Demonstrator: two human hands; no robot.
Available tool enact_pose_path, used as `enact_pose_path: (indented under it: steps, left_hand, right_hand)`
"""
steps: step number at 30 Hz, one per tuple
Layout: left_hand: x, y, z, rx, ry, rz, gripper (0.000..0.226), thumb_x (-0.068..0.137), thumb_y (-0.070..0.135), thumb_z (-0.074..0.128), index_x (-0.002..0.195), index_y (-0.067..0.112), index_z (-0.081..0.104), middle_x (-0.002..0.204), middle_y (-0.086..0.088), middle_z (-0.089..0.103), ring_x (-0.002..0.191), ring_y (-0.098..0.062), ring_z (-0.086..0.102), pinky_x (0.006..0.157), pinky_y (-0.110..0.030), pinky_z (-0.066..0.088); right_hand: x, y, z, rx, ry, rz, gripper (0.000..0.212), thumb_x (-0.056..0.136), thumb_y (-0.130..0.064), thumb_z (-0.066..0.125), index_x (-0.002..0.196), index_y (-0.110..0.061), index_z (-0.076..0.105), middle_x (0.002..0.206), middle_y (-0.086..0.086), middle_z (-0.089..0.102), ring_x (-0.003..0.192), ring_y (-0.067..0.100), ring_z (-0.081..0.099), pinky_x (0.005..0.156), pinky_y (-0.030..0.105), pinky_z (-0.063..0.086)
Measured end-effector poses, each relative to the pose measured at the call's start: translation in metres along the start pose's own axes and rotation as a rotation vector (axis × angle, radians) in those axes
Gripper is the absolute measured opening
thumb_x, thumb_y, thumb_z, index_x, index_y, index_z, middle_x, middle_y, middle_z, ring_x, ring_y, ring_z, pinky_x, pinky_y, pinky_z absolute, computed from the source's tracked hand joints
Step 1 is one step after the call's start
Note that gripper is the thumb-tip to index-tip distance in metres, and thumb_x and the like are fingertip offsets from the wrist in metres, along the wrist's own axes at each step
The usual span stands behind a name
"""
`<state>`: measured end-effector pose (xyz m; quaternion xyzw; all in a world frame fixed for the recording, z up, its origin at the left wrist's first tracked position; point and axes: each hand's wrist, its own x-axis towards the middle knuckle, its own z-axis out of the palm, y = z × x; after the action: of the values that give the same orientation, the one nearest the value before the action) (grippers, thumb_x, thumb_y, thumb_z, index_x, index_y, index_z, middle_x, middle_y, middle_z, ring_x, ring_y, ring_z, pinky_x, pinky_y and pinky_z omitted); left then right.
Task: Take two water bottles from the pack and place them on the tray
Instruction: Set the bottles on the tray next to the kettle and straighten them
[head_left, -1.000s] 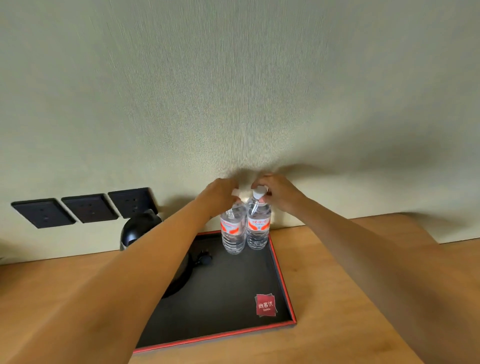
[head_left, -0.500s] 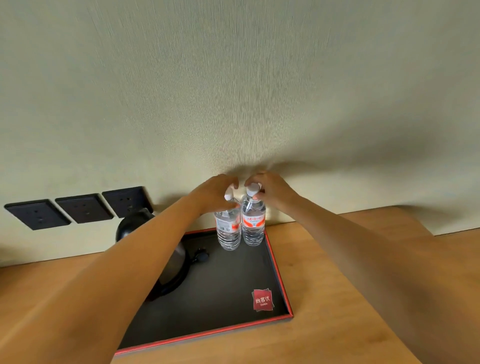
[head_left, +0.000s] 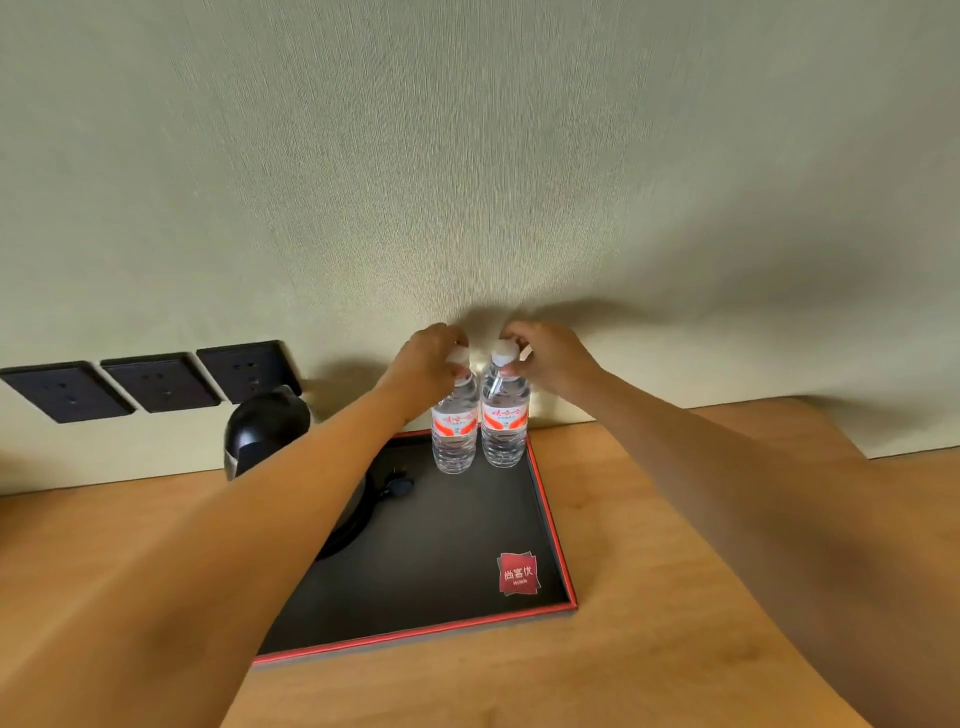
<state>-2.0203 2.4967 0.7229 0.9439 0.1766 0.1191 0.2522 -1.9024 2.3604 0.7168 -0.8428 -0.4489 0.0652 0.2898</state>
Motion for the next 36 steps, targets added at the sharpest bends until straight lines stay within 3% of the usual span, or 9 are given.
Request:
enact_pose_path:
  steps: [3, 8, 9, 12, 19, 21, 24, 28, 36]
  left_hand:
    - [-0.001, -0.004, 0.002, -0.068, 0.056, 0.021, 0.026, 0.081, 0.0, 0.06, 0.107, 0.005, 0.058, 0.111, -0.016, 0.062, 0.102, -0.03, 0.056, 0.078, -0.029, 0.039]
    - [-0.003, -0.009, 0.008, -0.127, 0.14, 0.034, 0.027, 0.077, -0.003, 0.058, 0.103, 0.003, 0.06, 0.107, -0.017, 0.064, 0.093, -0.025, 0.055, 0.076, -0.027, 0.038]
    - [-0.002, -0.009, 0.008, -0.135, 0.144, 0.034, 0.026, 0.077, -0.003, 0.058, 0.102, 0.003, 0.06, 0.106, -0.017, 0.064, 0.091, -0.024, 0.054, 0.075, -0.027, 0.038]
    - [0.002, -0.011, 0.008, -0.144, 0.144, 0.03, 0.024, 0.077, -0.002, 0.059, 0.1, 0.003, 0.06, 0.104, -0.017, 0.064, 0.086, -0.019, 0.05, 0.071, -0.022, 0.034]
    - [0.0, -0.017, 0.015, -0.13, 0.181, 0.075, 0.025, 0.078, -0.001, 0.061, 0.102, 0.003, 0.061, 0.103, -0.017, 0.065, 0.087, -0.02, 0.053, 0.068, -0.012, 0.03]
    - [-0.004, -0.018, 0.016, -0.131, 0.177, 0.115, 0.025, 0.079, 0.0, 0.06, 0.105, 0.003, 0.06, 0.104, -0.018, 0.064, 0.089, -0.026, 0.056, 0.071, -0.017, 0.036]
    - [-0.009, -0.02, 0.014, -0.115, 0.12, 0.146, 0.032, 0.08, 0.006, 0.062, 0.112, 0.005, 0.055, 0.107, -0.018, 0.061, 0.091, -0.03, 0.058, 0.078, -0.036, 0.049]
    - [-0.012, -0.021, 0.013, -0.08, 0.024, 0.09, 0.044, 0.075, 0.004, 0.066, 0.115, 0.014, 0.051, 0.102, -0.015, 0.066, 0.089, -0.027, 0.059, 0.073, -0.032, 0.046]
    - [-0.006, -0.016, 0.014, -0.18, 0.094, 0.019, 0.035, 0.075, -0.004, 0.064, 0.104, 0.013, 0.054, 0.097, -0.016, 0.064, 0.086, -0.024, 0.055, 0.068, -0.028, 0.039]
  right_hand:
    - [0.001, 0.001, -0.002, 0.021, 0.018, -0.04, 0.034, 0.067, -0.005, 0.076, 0.098, -0.01, 0.062, 0.101, 0.011, 0.07, 0.089, 0.022, 0.061, 0.07, 0.022, 0.037]
    - [0.003, 0.008, -0.004, 0.049, 0.024, -0.071, 0.033, 0.065, -0.007, 0.078, 0.093, -0.01, 0.063, 0.094, 0.009, 0.07, 0.08, 0.013, 0.055, 0.058, 0.002, 0.035]
    - [0.003, 0.009, -0.004, 0.047, 0.019, -0.07, 0.032, 0.065, -0.008, 0.078, 0.093, -0.01, 0.063, 0.094, 0.009, 0.07, 0.08, 0.015, 0.056, 0.059, 0.003, 0.036]
    - [0.007, 0.007, -0.004, 0.031, 0.003, -0.063, 0.031, 0.067, -0.009, 0.077, 0.094, -0.01, 0.061, 0.094, 0.012, 0.07, 0.078, 0.018, 0.056, 0.066, 0.025, 0.043]
    - [0.005, 0.005, -0.004, 0.029, -0.005, -0.037, 0.038, 0.065, -0.012, 0.079, 0.097, -0.01, 0.059, 0.098, 0.013, 0.069, 0.077, 0.02, 0.057, 0.073, 0.039, 0.05]
    - [0.002, 0.004, -0.005, 0.027, -0.013, -0.047, 0.043, 0.065, -0.011, 0.079, 0.102, -0.01, 0.058, 0.102, 0.013, 0.068, 0.085, 0.025, 0.061, 0.076, 0.042, 0.051]
    - [-0.002, 0.001, -0.003, -0.048, -0.041, -0.061, 0.045, 0.068, -0.012, 0.076, 0.11, -0.015, 0.058, 0.107, 0.011, 0.067, 0.09, 0.029, 0.062, 0.08, 0.043, 0.051]
    - [-0.005, -0.002, 0.0, -0.066, -0.005, -0.043, 0.041, 0.068, -0.012, 0.077, 0.105, -0.014, 0.061, 0.103, 0.013, 0.069, 0.088, 0.032, 0.062, 0.079, 0.044, 0.051]
    - [-0.004, -0.002, 0.001, -0.095, 0.01, -0.046, 0.04, 0.067, -0.012, 0.078, 0.102, -0.012, 0.061, 0.101, 0.013, 0.07, 0.085, 0.032, 0.063, 0.077, 0.042, 0.051]
